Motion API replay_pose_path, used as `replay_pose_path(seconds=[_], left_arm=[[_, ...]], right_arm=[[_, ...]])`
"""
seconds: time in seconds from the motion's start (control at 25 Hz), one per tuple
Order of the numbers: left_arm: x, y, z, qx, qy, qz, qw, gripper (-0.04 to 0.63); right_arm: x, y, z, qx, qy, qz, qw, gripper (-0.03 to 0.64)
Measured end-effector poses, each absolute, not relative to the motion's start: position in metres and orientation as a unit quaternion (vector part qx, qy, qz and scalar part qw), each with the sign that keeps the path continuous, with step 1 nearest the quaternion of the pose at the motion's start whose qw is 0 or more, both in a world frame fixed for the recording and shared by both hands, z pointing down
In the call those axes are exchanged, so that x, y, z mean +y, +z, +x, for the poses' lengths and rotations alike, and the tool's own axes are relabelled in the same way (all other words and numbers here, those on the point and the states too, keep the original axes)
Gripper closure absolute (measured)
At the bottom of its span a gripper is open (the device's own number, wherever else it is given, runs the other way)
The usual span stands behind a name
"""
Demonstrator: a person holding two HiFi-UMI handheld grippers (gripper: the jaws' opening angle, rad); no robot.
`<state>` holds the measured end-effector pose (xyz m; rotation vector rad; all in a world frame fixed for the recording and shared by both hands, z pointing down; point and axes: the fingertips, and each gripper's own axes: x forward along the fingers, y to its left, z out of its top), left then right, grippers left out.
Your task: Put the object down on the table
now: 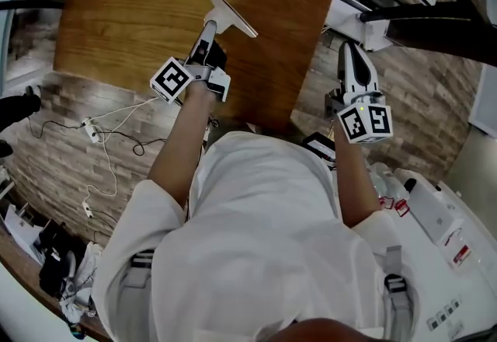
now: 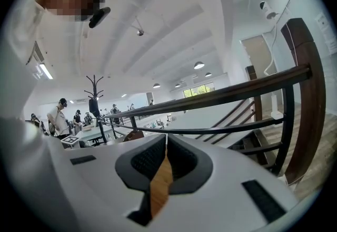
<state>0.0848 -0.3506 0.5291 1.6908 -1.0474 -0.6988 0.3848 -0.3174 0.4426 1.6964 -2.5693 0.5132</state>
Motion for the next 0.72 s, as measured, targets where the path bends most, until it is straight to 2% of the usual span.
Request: replay_pose_path(seconds=[0.2,0.72], left_arm=[[-0.343,0.576,0.084,-0.473,-0.296,0.614,0.558,0.577],[-0.349,0.636,0.096,-0.514,-0.313,0.54,0.588,0.578]], right_arm=[[-0.316,0.453,0.39,-0.82,0.168,0.547,0.017,0.589],[-0.315,0.461,0.389,-0.816,0.181,0.549,0.021,0.589]])
